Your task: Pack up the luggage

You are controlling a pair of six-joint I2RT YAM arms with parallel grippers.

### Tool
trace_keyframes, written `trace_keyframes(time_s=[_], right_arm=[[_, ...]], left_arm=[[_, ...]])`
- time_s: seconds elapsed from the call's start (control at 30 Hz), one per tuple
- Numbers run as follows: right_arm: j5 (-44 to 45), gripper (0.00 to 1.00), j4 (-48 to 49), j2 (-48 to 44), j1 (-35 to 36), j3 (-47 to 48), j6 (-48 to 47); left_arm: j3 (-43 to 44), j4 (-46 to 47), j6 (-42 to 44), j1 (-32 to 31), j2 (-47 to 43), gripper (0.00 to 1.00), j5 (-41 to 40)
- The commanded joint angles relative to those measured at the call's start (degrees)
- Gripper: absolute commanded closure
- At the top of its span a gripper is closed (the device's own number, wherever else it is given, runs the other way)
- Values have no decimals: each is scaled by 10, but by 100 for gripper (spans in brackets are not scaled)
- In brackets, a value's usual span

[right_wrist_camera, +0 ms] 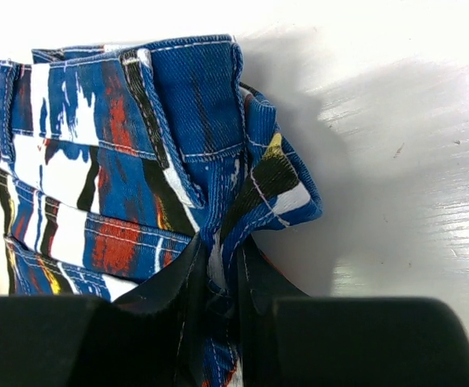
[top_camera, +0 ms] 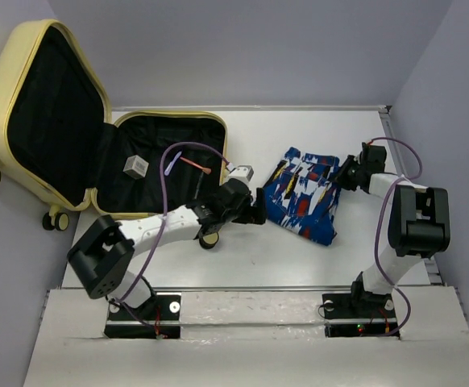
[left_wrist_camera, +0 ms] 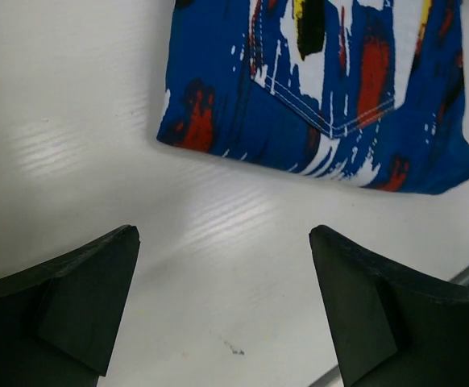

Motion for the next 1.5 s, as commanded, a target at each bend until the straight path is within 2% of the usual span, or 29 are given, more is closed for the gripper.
trace_keyframes(time_s=[0.0, 0.27, 0.43, 0.47, 0.5, 0.57, 0.6, 0.67, 0.77, 0.87, 0.93, 1.2, 1.27, 1.33, 1.37, 1.4, 1.43, 1.47], right_arm=[[19, 93, -7, -24, -2, 9, -21], [30, 93, -1, -25, -2, 1, -18], [35, 93, 0, -24, -2, -5, -17], [40, 93, 0, -22, -2, -5, -10], [47, 88, -4, -23, -2, -5, -6], [65, 64, -10, -27, -2, -5, -5], [78, 33, -20, -32, -2, -5, -6], [107, 7, -29, -40, -2, -5, -5], [118, 3, -39, -35, -14, -1, 0], [101, 3, -46, -23, -14, 4, -7], [41, 6, -49, 2, -14, 16, -15], [-85, 23, -15, 77, 33, 28, 7], [-93, 32, 12, 80, 33, 15, 29], [-104, 54, 33, 76, 33, 11, 32], [-127, 63, 36, 76, 33, 10, 38], [-138, 81, 45, 75, 33, 7, 42], [-158, 88, 71, 74, 33, 3, 47], [-171, 92, 92, 70, 33, -9, 61]], left_arm=[[61, 37, -3, -9, 60, 1, -85], [152, 34, -2, -6, 235, 1, -106], [164, 55, 1, 2, 270, 1, -89], [164, 63, 2, 3, 275, 4, -84], [166, 65, 2, 3, 278, 7, -83], [164, 69, 2, 3, 280, 12, -82], [160, 73, 4, 3, 280, 20, -82], [153, 78, 5, 3, 276, 27, -82], [150, 82, 6, 4, 276, 31, -80], [147, 90, 6, 4, 277, 35, -73], [146, 94, 6, 4, 280, 38, -67], [145, 106, 7, 4, 280, 53, -53], [145, 108, 8, 4, 279, 54, -54], [143, 111, 11, 4, 280, 60, -51], [143, 115, 11, 4, 280, 65, -49], [143, 118, 12, 4, 281, 69, -43], [145, 120, 13, 4, 281, 74, -39], [145, 120, 13, 4, 276, 84, -38]])
